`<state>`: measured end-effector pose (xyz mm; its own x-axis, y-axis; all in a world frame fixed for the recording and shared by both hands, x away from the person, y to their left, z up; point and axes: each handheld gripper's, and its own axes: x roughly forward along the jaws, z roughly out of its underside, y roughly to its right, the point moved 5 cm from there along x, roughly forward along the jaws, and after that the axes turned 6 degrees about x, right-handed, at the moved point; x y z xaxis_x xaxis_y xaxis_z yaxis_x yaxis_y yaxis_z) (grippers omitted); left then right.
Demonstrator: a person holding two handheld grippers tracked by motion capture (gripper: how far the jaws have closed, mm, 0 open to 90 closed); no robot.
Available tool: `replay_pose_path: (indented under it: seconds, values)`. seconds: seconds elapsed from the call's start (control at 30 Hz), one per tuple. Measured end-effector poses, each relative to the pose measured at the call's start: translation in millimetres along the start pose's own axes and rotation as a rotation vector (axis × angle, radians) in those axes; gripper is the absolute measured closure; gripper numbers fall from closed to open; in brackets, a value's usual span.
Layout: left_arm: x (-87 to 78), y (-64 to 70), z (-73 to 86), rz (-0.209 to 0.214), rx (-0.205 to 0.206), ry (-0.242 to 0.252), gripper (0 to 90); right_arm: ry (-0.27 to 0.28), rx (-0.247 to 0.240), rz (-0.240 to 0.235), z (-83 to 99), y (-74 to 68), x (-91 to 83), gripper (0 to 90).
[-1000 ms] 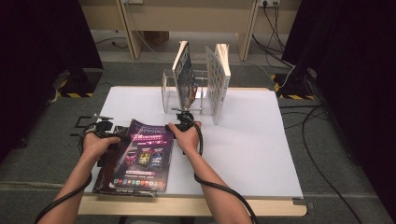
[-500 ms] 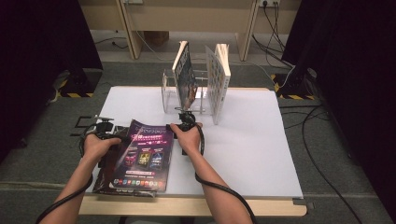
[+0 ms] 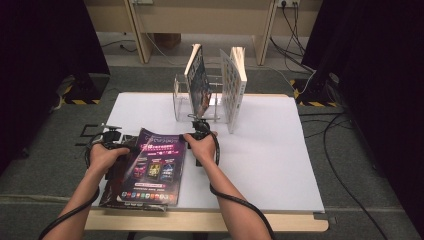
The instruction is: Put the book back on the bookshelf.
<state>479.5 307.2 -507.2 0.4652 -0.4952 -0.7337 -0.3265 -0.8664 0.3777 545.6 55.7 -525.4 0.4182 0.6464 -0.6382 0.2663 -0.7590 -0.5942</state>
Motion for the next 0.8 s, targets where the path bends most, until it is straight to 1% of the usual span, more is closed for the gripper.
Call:
replay_pose_path:
  seconds: [0.03,0.1,0.13,0.17,0.2,0.23,0.33,0.37,0.4,0.47,0.5,0.6,0.8]
  values:
    - [0.0,0.0,-0.1,0.0,-0.002,0.0,82.7,-0.002,-0.002,-0.001,-0.4,0.4,-0.1,65.4]
    - [0.0,-0.2,0.2,0.002,-0.006,0.004,82.6,-0.009,0.01,-0.004,-0.4,0.4,-0.7,66.7]
    - [-0.5,-0.4,0.4,0.007,-0.006,-0.002,82.6,-0.013,0.019,-0.008,-0.4,-0.1,-1.2,67.1]
    - [-0.5,-0.5,0.5,0.006,-0.007,-0.001,82.5,-0.015,0.018,-0.007,-0.5,-0.4,-1.6,67.3]
    - [0.3,-0.6,0.3,0.004,-0.009,0.009,82.6,-0.015,0.015,-0.005,-0.6,-0.5,-1.8,67.4]
    - [0.1,-0.6,0.3,0.003,-0.009,0.007,82.5,-0.01,0.006,-0.007,-1.2,-0.5,-2.0,67.6]
    - [-0.1,-0.7,0.4,0.003,-0.01,0.005,82.5,-0.012,0.005,-0.006,-1.7,-1.8,-2.8,67.9]
    - [-0.1,-0.7,0.5,0.002,-0.009,0.005,82.5,-0.016,0.008,-0.005,-1.6,-2.2,-2.9,68.2]
    - [-0.1,-0.8,0.5,0.002,-0.009,0.006,82.5,-0.034,0.021,-0.01,-0.8,-3.3,-3.4,68.2]
    - [-0.3,-1.2,0.9,0.005,-0.011,0.004,82.5,-0.048,0.014,-0.022,1.3,-4.5,-2.4,68.0]
    - [-0.3,-1.4,1.0,0.006,-0.011,0.005,82.4,-0.041,0.006,-0.018,1.5,-4.5,-2.1,68.0]
    - [-0.1,-1.6,0.9,0.007,-0.014,0.007,82.3,-0.044,0.021,-0.009,2.5,-4.7,-1.1,68.0]
    - [0.1,-1.7,0.9,0.003,-0.013,0.005,81.9,-0.054,0.009,-0.002,1.5,-6.3,-1.7,68.6]
